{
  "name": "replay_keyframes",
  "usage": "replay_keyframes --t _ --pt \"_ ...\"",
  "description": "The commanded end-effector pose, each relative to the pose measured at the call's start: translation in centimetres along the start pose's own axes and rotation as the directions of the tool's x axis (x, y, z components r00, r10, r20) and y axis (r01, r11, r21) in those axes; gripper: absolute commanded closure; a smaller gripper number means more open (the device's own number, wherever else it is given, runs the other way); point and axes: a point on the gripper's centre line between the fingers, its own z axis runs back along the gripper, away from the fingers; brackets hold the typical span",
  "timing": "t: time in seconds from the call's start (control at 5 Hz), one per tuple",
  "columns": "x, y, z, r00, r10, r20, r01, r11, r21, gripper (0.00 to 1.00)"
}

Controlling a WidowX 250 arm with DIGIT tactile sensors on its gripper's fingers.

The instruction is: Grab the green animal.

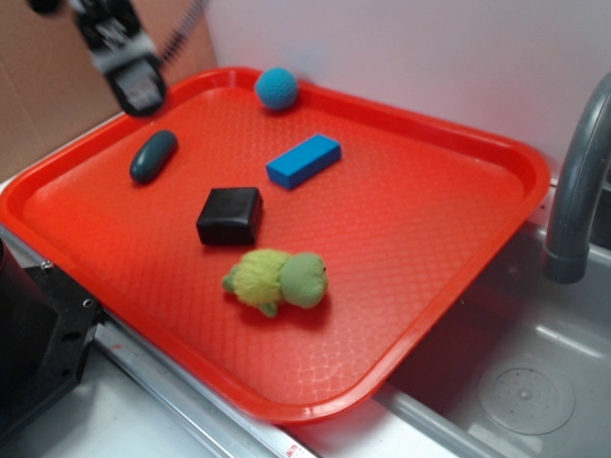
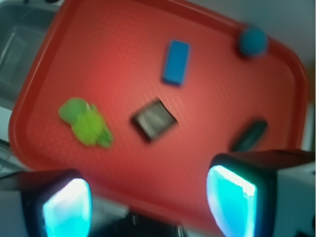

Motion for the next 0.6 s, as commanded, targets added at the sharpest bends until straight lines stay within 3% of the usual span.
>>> replay_keyframes --t 0.0,0.2,0.4 --pt "2.4 -4.0 -4.9 0.957 -0.286 0.056 0.289 0.954 -0.078 0.0" --pt "3.4 -4.1 -8.7 0.951 -0.31 -0.02 0.308 0.949 -0.073 0.0" --pt "3.6 -4.8 -11.3 0.931 -0.363 -0.036 0.357 0.927 -0.117 0.0"
